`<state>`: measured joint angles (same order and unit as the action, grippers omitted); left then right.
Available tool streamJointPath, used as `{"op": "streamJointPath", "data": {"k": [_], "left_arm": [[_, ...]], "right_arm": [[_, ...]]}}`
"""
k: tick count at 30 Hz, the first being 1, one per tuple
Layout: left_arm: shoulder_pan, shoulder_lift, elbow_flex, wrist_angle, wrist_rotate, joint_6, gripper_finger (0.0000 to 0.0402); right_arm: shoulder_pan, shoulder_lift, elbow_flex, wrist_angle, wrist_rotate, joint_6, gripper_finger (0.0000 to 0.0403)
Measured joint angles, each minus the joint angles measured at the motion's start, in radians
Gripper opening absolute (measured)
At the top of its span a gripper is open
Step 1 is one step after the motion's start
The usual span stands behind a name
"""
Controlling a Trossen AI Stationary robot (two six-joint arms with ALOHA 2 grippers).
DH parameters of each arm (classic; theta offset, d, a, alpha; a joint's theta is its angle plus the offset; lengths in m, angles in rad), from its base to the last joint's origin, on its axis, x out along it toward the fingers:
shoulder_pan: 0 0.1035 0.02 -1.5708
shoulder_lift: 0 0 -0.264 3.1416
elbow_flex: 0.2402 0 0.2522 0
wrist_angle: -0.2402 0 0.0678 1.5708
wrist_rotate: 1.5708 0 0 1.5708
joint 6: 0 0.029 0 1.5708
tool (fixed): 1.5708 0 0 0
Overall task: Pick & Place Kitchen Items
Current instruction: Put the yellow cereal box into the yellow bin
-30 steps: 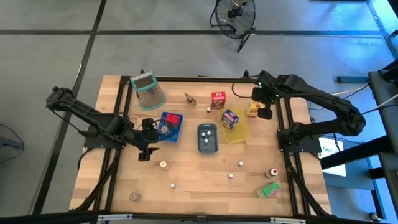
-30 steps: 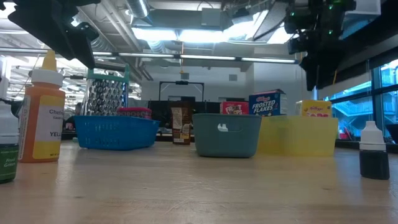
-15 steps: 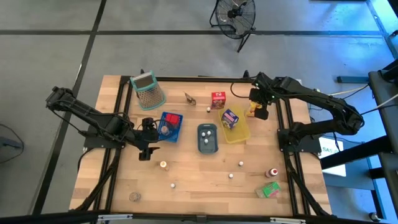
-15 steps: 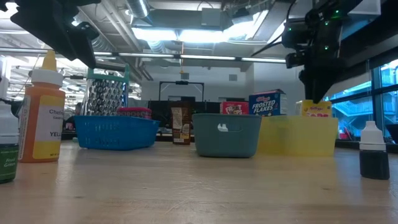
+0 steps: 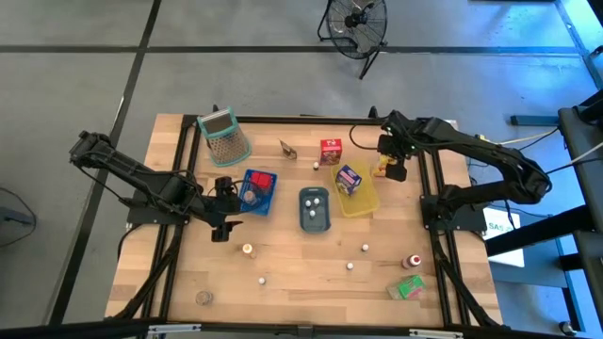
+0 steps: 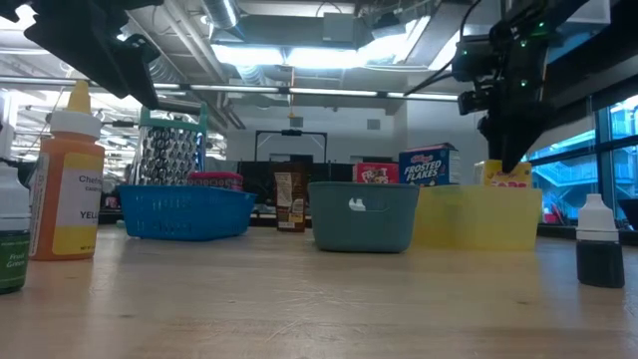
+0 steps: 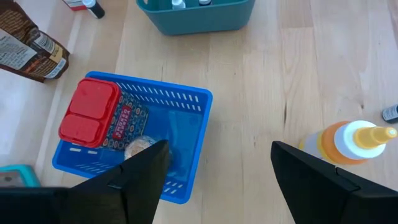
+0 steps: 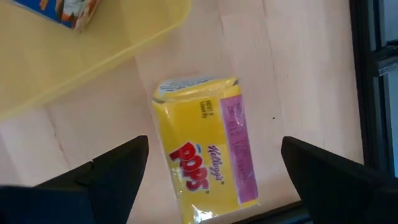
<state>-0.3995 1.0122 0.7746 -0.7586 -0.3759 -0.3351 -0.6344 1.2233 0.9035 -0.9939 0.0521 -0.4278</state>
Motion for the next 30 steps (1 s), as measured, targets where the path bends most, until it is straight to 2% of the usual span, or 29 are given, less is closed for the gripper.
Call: {"op": "streamJointPath", "data": {"k": [13,21,30], "left_arm": [[0.0,0.0,0.0,0.0,0.0,0.0,0.0279],[0.0,0.0,0.0,0.0,-0.001,0.0,0.0279],[0.0,0.0,0.0,0.0,-0.019,0.0,0.0279]], "right_arm": [[-0.01,0.119,0.0,0.012,-0.001,0.005,0.0372],[-0.013,0.124,0.0,0.03,-0.004,0.008,0.0369],[-0.014,0.124,0.0,0.03,-0.026,0.002,0.0313]]}}
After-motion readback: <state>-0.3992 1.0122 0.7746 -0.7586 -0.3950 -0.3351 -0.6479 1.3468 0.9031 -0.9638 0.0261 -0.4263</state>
